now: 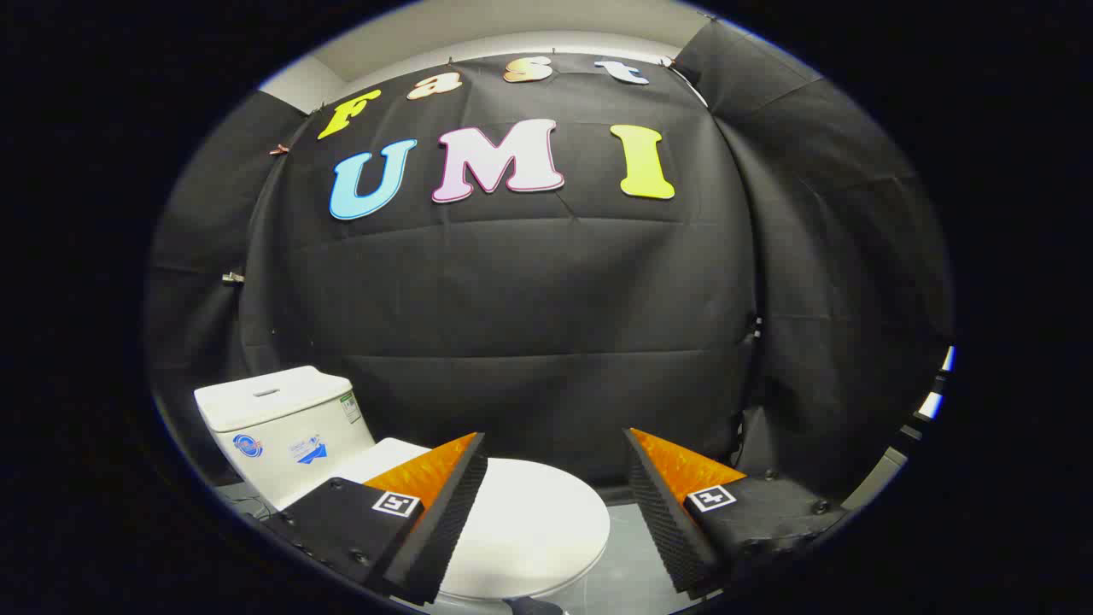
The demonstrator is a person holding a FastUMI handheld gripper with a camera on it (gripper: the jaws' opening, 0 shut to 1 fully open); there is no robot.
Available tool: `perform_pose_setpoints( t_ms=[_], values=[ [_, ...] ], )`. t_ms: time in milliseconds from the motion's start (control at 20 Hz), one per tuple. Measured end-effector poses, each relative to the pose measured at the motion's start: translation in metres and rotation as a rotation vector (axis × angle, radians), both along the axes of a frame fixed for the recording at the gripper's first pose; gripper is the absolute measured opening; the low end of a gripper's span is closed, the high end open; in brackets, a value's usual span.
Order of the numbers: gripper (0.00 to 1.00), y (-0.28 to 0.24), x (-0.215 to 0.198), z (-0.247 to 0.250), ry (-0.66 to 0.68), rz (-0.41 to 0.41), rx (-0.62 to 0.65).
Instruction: Open the toilet lid.
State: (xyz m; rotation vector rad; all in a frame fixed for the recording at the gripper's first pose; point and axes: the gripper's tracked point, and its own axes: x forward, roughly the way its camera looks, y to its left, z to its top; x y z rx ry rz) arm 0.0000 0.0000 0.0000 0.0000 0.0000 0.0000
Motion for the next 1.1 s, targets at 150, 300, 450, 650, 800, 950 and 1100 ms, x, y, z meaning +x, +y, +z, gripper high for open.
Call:
perform_pose_setpoints(
  t_ms=[150, 300, 450, 650, 800, 950, 1100],
  values=[
    [0.98, -0.0022, 0.0004, -0.0016, 0.005, -0.002, 0.007],
    [0.98, -0.0046, 0.0012, -0.0032, 0.008, -0.009, 0.016],
    [0.98, -0.0064, 0.0016, -0.0034, 0.006, -0.012, 0.016],
    [0.98, -0.0063, 0.0016, -0.0027, 0.004, -0.012, 0.011],
    [0.98, -0.0067, 0.0014, -0.0038, 0.007, -0.012, 0.015],
    [0.98, -0.0076, 0.0017, -0.0046, 0.007, -0.014, 0.015],
    [0.98, -0.0077, 0.0017, -0.0042, 0.007, -0.015, 0.017]
  ],
)
